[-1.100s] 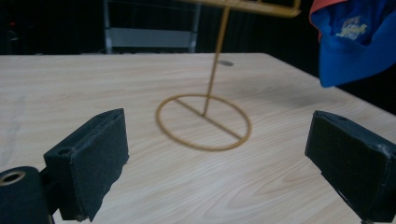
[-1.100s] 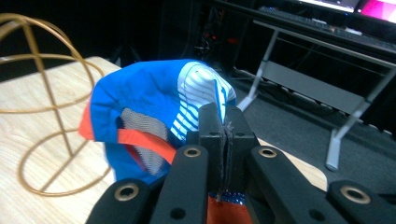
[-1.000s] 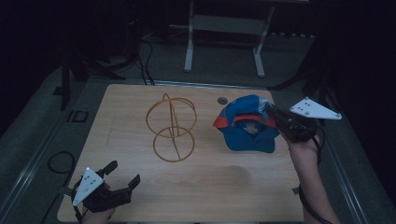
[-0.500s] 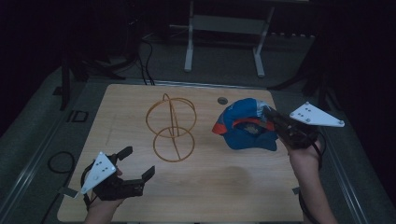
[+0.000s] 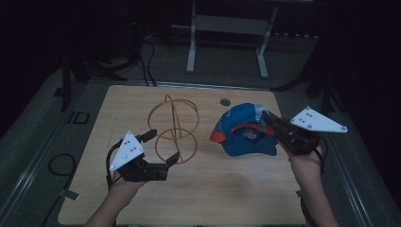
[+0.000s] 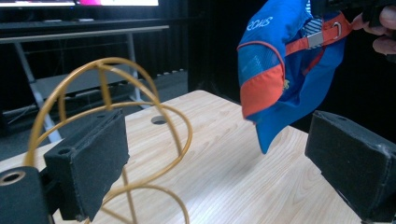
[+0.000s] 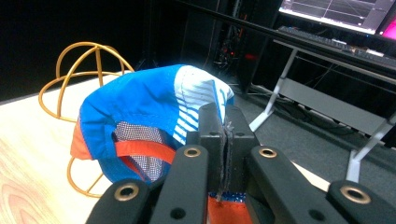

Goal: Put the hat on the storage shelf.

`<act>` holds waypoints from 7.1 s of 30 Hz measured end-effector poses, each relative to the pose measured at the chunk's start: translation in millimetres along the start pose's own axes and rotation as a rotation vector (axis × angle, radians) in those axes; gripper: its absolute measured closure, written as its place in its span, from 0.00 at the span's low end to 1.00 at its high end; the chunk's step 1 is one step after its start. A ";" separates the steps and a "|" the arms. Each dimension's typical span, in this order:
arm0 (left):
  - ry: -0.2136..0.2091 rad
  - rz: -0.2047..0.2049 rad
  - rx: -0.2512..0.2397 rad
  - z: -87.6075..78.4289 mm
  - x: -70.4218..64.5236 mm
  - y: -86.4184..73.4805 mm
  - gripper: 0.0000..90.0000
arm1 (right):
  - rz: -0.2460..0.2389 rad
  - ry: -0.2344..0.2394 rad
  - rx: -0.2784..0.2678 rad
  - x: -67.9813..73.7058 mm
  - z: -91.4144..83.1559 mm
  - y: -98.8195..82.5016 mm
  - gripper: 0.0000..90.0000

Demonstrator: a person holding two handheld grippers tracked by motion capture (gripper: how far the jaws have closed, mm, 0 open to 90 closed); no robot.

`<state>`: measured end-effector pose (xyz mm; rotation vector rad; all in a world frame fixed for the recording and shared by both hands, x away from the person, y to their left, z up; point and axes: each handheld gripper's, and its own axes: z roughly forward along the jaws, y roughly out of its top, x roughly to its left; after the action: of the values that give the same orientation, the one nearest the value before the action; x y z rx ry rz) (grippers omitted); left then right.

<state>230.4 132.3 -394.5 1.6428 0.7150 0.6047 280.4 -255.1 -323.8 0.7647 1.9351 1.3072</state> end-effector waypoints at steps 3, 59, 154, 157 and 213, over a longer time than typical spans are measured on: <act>-0.017 0.015 0.009 12.0 -4.6 4.7 0.07 | 0.000 0.007 -0.004 1.3 0.3 0.6 0.98; -0.025 0.082 0.096 115.2 -42.6 57.1 0.99 | -0.019 0.130 -0.029 32.4 -7.7 -7.1 0.98; -0.576 0.136 -0.060 77.5 -17.0 60.2 0.70 | -0.060 0.286 -0.117 55.6 -38.0 -16.1 1.00; -0.530 0.129 -0.070 70.0 -11.1 59.0 0.66 | -0.060 0.285 -0.123 54.1 -38.5 -14.4 1.00; 0.240 -0.121 -0.027 -69.7 50.3 -155.5 0.02 | -0.090 0.257 -0.066 84.3 125.0 108.0 1.00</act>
<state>194.0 235.5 -534.6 1.5043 0.9695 0.7279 339.2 -86.5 -273.5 0.4898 2.0867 1.4640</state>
